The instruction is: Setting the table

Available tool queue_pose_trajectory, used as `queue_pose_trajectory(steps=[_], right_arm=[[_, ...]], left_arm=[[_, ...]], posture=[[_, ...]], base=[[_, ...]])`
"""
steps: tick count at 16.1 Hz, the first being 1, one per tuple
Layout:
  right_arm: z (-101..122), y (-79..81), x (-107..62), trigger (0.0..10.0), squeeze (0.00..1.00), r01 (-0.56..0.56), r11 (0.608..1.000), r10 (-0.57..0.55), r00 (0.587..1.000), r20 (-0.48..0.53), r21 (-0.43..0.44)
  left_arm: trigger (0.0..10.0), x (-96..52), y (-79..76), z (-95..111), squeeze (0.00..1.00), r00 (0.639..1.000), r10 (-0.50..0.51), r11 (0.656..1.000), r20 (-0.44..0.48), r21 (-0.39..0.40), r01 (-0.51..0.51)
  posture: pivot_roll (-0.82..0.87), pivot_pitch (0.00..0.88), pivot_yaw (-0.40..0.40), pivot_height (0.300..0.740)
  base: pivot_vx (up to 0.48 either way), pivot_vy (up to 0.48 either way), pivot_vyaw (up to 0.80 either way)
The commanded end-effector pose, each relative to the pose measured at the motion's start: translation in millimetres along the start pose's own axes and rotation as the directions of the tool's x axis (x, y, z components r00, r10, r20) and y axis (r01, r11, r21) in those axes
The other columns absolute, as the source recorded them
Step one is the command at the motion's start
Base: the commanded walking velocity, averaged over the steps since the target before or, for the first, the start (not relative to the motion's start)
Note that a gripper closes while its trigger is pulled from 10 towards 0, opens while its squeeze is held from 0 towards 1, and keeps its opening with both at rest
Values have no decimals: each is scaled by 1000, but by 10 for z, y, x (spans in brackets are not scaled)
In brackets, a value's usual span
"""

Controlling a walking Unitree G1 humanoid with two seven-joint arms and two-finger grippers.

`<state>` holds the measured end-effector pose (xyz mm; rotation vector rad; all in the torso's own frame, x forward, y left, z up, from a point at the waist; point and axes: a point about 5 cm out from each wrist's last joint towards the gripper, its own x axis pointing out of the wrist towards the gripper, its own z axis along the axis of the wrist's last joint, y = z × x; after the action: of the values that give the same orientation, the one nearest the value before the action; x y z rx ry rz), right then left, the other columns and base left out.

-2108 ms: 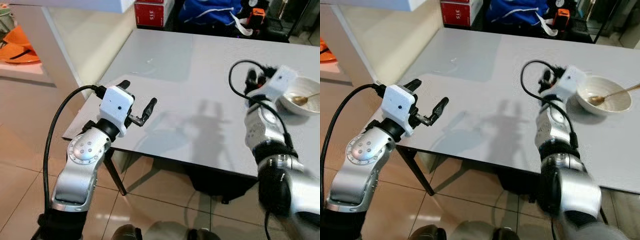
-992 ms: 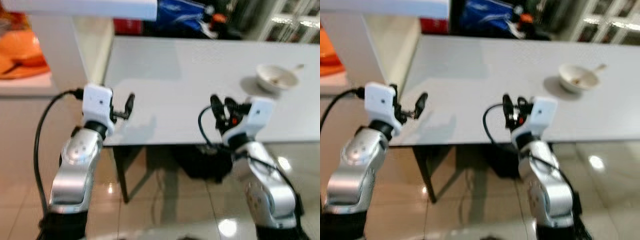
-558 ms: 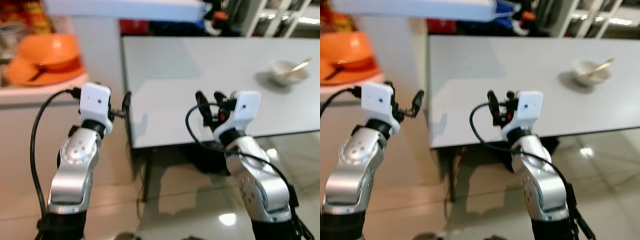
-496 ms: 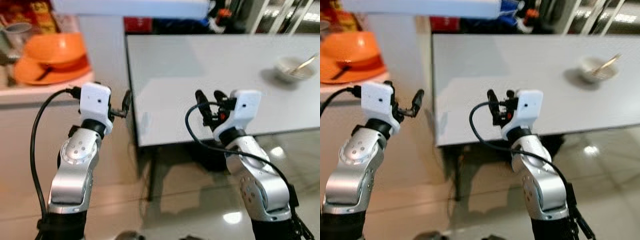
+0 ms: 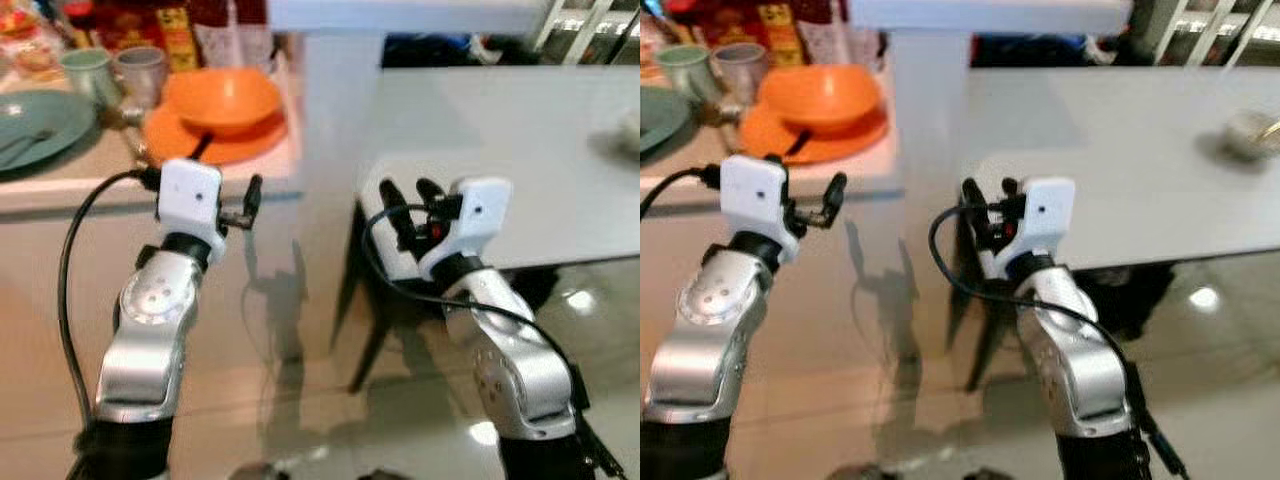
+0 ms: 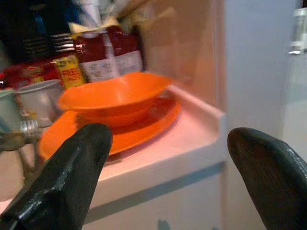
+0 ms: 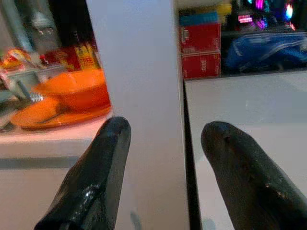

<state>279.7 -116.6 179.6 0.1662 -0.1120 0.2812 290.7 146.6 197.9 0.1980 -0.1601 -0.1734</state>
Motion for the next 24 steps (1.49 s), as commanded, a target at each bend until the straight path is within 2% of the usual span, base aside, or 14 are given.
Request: queue_pose_trajectory(steps=[1,3,11,16,22,24], right_arm=[[71,-4,8,10000,0,-3,1000,3,1000,30,3],[72,-7,14,10000,0,5,1000,-5,1000,22,25],[106,-4,44,10000,0,1,1000,-2,1000,29,28],[179,-41,85,10000,0,8,1000,-9,998,68,14],[135,9,64,10000,0,-63,998,63,997,41,-2],[156,-21,40,10000,0,-68,998,68,997,45,-5]], left_arm=[[10000,28,14,56,0,1000,0,1000,19,18,0],[10000,52,22,103,0,999,-4,1000,33,20,3],[10000,92,25,184,0,998,-24,1000,59,11,23],[10000,117,8,215,0,997,-40,999,67,-6,41],[10000,132,53,251,0,997,-29,1000,74,3,29],[10000,136,31,266,0,996,-45,999,78,3,45]], posture=[[86,45,-33,740],[87,46,-31,740],[95,29,-27,740],[99,9,-25,740],[108,3,-29,740],[106,1,-24,740]], base=[[0,480,0],[0,480,0],[0,480,-800],[335,0,0],[400,0,0],[0,0,0]])
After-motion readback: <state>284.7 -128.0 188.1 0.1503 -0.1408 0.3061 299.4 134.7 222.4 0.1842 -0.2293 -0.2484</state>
